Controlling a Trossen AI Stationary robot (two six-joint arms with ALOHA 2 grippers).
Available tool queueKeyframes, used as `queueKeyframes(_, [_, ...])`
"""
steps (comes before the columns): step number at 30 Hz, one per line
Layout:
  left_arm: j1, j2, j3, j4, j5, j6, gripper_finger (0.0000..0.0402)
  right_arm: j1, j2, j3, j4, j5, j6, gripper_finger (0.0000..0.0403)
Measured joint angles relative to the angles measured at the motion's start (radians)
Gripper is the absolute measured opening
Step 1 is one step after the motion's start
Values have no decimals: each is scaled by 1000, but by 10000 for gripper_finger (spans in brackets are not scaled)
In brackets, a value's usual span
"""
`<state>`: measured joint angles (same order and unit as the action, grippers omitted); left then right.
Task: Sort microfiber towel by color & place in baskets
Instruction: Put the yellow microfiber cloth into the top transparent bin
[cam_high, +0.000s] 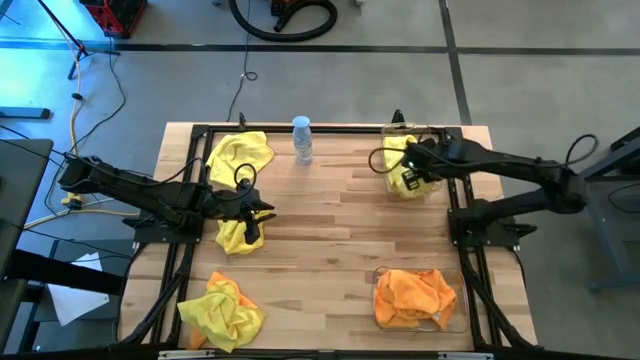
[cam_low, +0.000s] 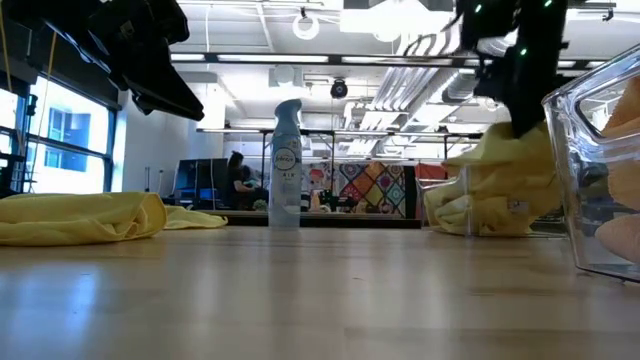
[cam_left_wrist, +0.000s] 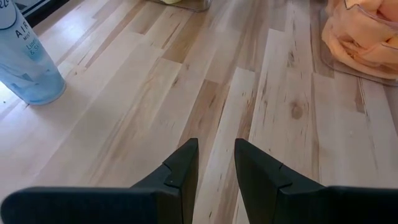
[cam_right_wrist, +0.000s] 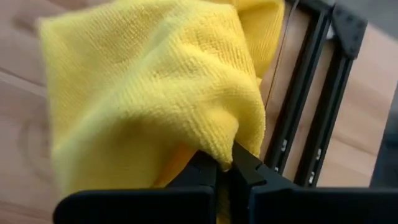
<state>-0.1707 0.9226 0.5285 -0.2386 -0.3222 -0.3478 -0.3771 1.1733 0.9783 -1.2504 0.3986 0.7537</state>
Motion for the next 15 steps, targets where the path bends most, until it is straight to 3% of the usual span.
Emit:
queueKeyframes(8, [0,0,0,-1,0,1,90,-120,159,0,66,-159,-56,0])
queueKeyframes(15, [0,0,0,-3,0,9,90,-182,279,0,69,-224,-64,0])
